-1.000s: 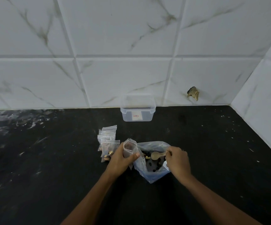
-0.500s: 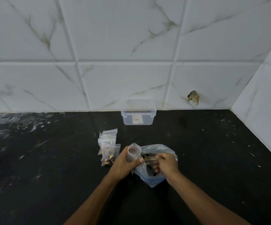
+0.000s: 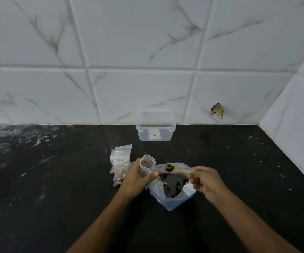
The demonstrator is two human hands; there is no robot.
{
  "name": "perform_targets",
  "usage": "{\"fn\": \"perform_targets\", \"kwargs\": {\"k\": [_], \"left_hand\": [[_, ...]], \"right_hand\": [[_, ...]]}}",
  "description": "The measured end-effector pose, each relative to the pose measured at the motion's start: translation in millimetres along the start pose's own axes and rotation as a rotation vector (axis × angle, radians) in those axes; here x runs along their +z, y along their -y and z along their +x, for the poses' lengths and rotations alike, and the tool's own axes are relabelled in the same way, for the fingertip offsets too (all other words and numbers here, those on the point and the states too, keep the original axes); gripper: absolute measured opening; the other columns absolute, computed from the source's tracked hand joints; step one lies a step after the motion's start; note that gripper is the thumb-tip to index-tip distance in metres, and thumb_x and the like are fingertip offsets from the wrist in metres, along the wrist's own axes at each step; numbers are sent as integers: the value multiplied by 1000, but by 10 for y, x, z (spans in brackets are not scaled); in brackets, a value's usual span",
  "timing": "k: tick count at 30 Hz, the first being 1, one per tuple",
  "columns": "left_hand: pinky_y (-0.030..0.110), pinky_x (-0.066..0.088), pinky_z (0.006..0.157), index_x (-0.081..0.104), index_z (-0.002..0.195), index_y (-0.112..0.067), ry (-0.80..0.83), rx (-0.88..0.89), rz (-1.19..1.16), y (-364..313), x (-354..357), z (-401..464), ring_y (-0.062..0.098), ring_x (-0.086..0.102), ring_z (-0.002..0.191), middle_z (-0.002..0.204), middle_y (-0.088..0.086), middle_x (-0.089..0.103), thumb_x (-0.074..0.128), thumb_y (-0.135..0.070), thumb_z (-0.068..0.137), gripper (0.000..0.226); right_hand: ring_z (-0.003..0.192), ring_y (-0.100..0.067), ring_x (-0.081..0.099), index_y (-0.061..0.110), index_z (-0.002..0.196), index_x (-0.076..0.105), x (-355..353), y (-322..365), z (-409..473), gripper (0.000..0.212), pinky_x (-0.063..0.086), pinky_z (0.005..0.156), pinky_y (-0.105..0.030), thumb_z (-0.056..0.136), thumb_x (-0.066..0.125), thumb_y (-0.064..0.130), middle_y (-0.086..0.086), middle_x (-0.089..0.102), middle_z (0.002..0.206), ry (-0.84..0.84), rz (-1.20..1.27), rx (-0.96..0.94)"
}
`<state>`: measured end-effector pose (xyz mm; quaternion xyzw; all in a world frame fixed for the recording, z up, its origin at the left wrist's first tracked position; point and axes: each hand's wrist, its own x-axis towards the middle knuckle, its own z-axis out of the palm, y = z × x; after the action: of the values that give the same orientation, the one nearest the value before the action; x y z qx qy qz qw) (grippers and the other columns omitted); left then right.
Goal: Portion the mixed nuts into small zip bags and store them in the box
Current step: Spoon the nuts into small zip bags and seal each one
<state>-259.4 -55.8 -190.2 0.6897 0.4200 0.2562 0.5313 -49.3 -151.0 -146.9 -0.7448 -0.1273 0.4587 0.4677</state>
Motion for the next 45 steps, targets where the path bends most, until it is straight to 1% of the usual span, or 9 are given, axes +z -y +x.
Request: {"fn": "perform_targets", "kwargs": {"k": [7,15,20,24,26,30,35,39,45], "left_hand": [[21,52,84,47,117,-40,-28,67,74,-141,108,42,-4,59,102,110,-19,60,78,-40,80,48],[23,54,84,51,124,-30,-35,69,4,-200,271,86,4,63,106,115,-11,65,81,-38,78,55],[30,58,85,54,118,-28,-40,79,-51,-197,277,98,6,66,101,110,-7,67,81,-32,76,50],[36,59,86,53,118,-30,-34,81,-83,-189,265,105,9,67,102,111,-6,67,79,-51,66,62],[40,59,87,53,120,-32,-39,70,-80,-164,257,117,9,66,104,113,-7,67,80,-54,67,63],[25,55,83,50,117,-35,-59,58,-24,-147,186,69,2,62,101,110,-13,63,79,-42,79,48],[16,53,76,54,120,-31,-23,43,-30,-30,121,-28,-7,63,98,110,-13,65,78,-38,81,46],[17,54,79,53,120,-33,49,14,-66,7,150,-64,-6,63,100,111,-12,65,77,-36,82,45],[34,56,92,54,114,-42,92,-12,-75,38,182,-40,4,66,105,113,-10,68,77,-52,73,49]], "right_hand": [[60,-14,60,11,97,68,-21,503,-423,16,50,53,-25,97,52,11,-10,69,84,65,-90,-332],[58,-4,52,14,89,66,214,303,-578,8,41,54,-16,85,69,8,2,63,73,-91,-933,-1313],[48,-7,50,13,87,69,230,193,-603,24,27,50,-11,67,82,9,2,59,67,-116,-1207,-1584],[53,-9,55,12,95,69,187,218,-575,24,40,48,-14,73,79,12,0,62,73,-96,-1205,-1598],[56,-11,58,10,95,69,160,270,-581,13,50,50,-19,85,63,16,-2,64,76,-122,-1123,-1562],[63,-12,60,12,96,68,43,393,-499,21,53,56,-29,93,48,18,0,65,77,-188,-856,-1311],[65,-14,58,18,86,63,-132,322,-88,15,46,57,-30,95,52,14,3,61,74,-90,-1227,-972],[83,-19,64,18,101,63,2,136,119,16,53,72,-31,92,53,10,-2,65,93,96,-1533,-857],[84,-20,66,16,94,61,118,24,297,7,55,72,-32,92,55,12,-4,65,89,-3,-1374,-691]]}}
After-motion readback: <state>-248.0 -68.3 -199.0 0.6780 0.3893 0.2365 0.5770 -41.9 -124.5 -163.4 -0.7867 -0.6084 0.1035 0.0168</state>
